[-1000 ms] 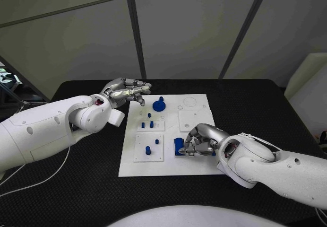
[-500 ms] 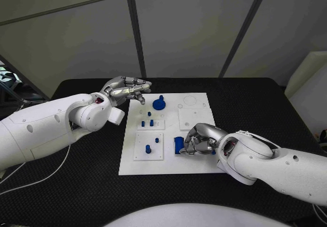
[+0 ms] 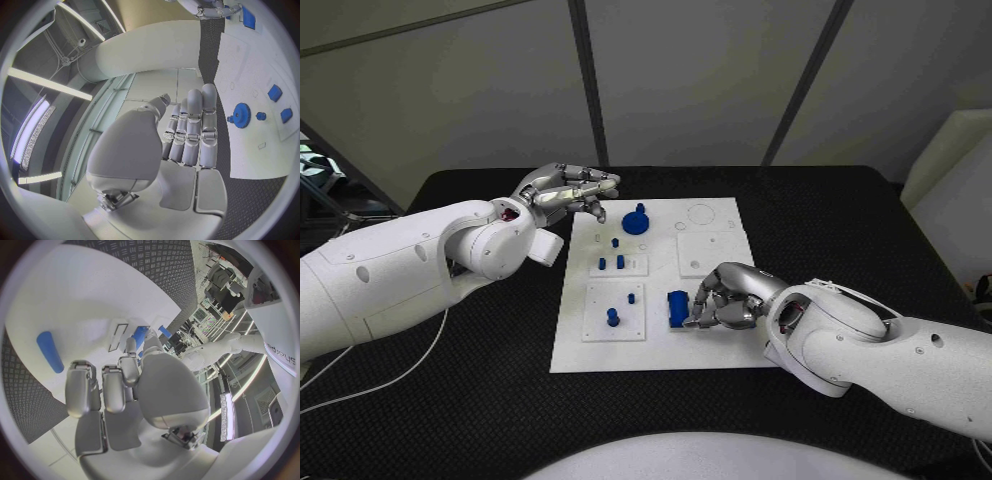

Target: Assemble the parts on the task board

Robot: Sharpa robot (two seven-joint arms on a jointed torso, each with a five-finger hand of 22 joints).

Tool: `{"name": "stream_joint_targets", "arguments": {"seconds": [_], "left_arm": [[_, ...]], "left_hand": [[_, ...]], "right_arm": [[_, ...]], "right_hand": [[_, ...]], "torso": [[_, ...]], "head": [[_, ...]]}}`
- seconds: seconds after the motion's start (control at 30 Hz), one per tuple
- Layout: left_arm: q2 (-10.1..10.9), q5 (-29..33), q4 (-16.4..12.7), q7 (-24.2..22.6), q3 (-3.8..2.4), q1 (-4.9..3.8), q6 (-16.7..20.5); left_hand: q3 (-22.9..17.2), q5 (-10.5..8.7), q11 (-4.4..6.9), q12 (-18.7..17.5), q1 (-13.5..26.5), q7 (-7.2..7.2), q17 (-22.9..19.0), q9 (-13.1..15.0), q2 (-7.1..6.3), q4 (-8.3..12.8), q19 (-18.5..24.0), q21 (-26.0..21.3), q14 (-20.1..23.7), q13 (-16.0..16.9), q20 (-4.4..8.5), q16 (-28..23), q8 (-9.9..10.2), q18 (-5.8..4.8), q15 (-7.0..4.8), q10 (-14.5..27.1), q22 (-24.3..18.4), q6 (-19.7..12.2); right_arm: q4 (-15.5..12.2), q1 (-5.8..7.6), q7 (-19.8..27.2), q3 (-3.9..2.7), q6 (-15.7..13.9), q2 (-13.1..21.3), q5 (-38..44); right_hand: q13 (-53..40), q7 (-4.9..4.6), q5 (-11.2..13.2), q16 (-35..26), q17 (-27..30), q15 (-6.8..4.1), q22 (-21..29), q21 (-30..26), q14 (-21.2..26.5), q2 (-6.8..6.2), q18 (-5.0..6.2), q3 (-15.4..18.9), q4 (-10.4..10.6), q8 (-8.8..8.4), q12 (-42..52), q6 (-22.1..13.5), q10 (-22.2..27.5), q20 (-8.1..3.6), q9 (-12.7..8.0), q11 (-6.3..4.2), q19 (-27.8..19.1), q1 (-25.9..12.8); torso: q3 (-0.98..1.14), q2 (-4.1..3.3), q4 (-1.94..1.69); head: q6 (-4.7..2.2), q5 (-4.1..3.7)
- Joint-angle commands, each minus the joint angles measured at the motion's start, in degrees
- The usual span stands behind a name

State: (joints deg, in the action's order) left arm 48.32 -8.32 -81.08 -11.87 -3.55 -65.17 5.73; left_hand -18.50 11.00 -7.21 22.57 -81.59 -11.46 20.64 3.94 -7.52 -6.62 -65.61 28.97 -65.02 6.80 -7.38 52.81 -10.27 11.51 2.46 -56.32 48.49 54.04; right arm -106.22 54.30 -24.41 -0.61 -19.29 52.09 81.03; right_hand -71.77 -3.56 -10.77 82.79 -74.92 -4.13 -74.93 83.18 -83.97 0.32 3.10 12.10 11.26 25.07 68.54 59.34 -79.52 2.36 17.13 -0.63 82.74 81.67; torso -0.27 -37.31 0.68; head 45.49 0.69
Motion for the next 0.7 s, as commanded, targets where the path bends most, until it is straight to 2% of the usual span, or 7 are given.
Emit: {"name": "stream_joint_targets", "arguments": {"seconds": [0.03, 0.2, 0.33, 0.4, 0.47, 0.7], "left_arm": [[0.04, 0.2, -0.01, -0.07, -0.01, -0.06, -0.64], [0.16, 0.2, 0.0, -0.07, 0.04, -0.04, -0.6], [0.23, 0.2, -0.03, -0.07, 0.09, -0.03, -0.58], [0.24, 0.2, -0.02, -0.07, 0.1, -0.02, -0.54], [0.24, 0.2, -0.03, -0.06, 0.12, -0.02, -0.51], [0.24, 0.2, -0.22, -0.1, 0.14, -0.02, -0.48]], "left_hand": [[0.21, -0.12, 0.01, 0.16, 0.1, -0.06, -0.05, 0.0, 0.24, -0.03, -0.22, -0.06, 0.39, 0.09, -0.35, 0.32, -0.24, -1.04, -0.1, 0.25, -0.05, -0.26], [0.21, -0.12, 0.01, 0.16, 0.1, -0.06, -0.05, 0.0, 0.24, -0.03, -0.22, -0.06, 0.39, 0.09, -0.35, 0.32, -0.24, -1.04, -0.1, 0.25, -0.05, -0.26], [0.21, -0.12, 0.01, 0.16, 0.1, -0.06, -0.05, 0.0, 0.24, -0.03, -0.22, -0.06, 0.39, 0.09, -0.35, 0.32, -0.24, -1.04, -0.1, 0.25, -0.05, -0.26], [0.21, -0.12, 0.01, 0.16, 0.1, -0.06, -0.05, 0.0, 0.24, -0.03, -0.22, -0.06, 0.39, 0.09, -0.35, 0.32, -0.24, -1.04, -0.1, 0.25, -0.05, -0.26], [0.21, -0.12, 0.01, 0.16, 0.1, -0.06, -0.05, 0.0, 0.24, -0.03, -0.22, -0.06, 0.39, 0.09, -0.35, 0.32, -0.24, -1.04, -0.1, 0.25, -0.05, -0.26], [0.21, -0.12, 0.01, 0.16, 0.1, -0.06, -0.05, 0.0, 0.24, -0.03, -0.22, -0.06, 0.39, 0.09, -0.35, 0.32, -0.24, -1.04, -0.1, 0.25, -0.05, -0.26]], "right_arm": [[-1.54, 0.05, 2.67, 0.0, -2.88, 1.58, -0.55], [-4.26, 0.06, 6.36, -0.03, -4.53, 5.18, -3.42], [-5.43, 0.08, 7.18, -0.08, -5.11, 8.57, -4.36], [-5.5, 0.09, 7.03, -0.1, -4.98, 10.07, -4.32], [-5.21, 0.1, 6.44, -0.1, -4.5, 11.73, -2.93], [-3.84, 0.06, 2.33, -0.09, -3.69, 13.49, 2.62]], "right_hand": [[0.76, -0.34, -0.78, -0.6, -1.01, 0.06, -6.4, -0.6, -3.37, -0.73, -0.53, 0.83, 0.37, -0.57, -0.77, -0.98, -0.21, 0.11, -0.19, 0.17, -0.39, -1.56], [1.85, -0.91, -2.01, -0.96, -0.5, 0.45, -5.68, -1.27, -3.25, 0.15, -0.32, 1.1, 1.07, -1.74, -2.27, -2.2, 0.73, 0.44, -0.66, 0.65, -1.05, -1.7], [2.97, -1.59, -3.33, -1.04, -0.45, 0.88, -5.66, -1.33, -3.23, 1.11, -0.31, 1.17, 1.51, -3.97, -3.77, -3.29, 1.45, 0.82, -1.64, 1.17, -1.06, -1.14], [3.44, -1.82, -3.97, -1.05, -0.47, 1.05, -5.72, -1.3, -3.24, 1.64, -0.32, 1.13, 1.63, -5.23, -4.42, -3.32, 1.63, 1.0, -2.22, 1.42, -1.01, -0.61], [4.14, -2.13, -4.94, -1.02, -0.58, 1.25, -5.78, -1.28, -3.26, 2.4, -0.33, 0.99, 1.67, -7.2, -5.39, -3.11, 1.79, 1.22, -3.21, 1.6, -0.95, 0.49], [4.5, -2.25, -5.49, -0.86, -0.94, 1.37, -6.17, -0.99, -3.32, 2.7, -0.43, 1.67, 2.32, -10.06, -6.06, -1.45, 1.3, 1.43, -4.82, 1.7, -0.6, 1.26]], "torso": [[-0.02, 0.02, 0.0], [-0.02, -0.02, 0.05], [-0.05, 0.0, 0.1], [-0.1, 0.02, 0.09], [-0.14, -0.01, 0.03], [0.04, -0.12, 0.06]], "head": [[-0.15, -0.17], [-0.25, -0.37], [-0.31, -0.64], [-0.29, -0.77], [-0.33, -1.17], [-0.52, -2.19]]}}
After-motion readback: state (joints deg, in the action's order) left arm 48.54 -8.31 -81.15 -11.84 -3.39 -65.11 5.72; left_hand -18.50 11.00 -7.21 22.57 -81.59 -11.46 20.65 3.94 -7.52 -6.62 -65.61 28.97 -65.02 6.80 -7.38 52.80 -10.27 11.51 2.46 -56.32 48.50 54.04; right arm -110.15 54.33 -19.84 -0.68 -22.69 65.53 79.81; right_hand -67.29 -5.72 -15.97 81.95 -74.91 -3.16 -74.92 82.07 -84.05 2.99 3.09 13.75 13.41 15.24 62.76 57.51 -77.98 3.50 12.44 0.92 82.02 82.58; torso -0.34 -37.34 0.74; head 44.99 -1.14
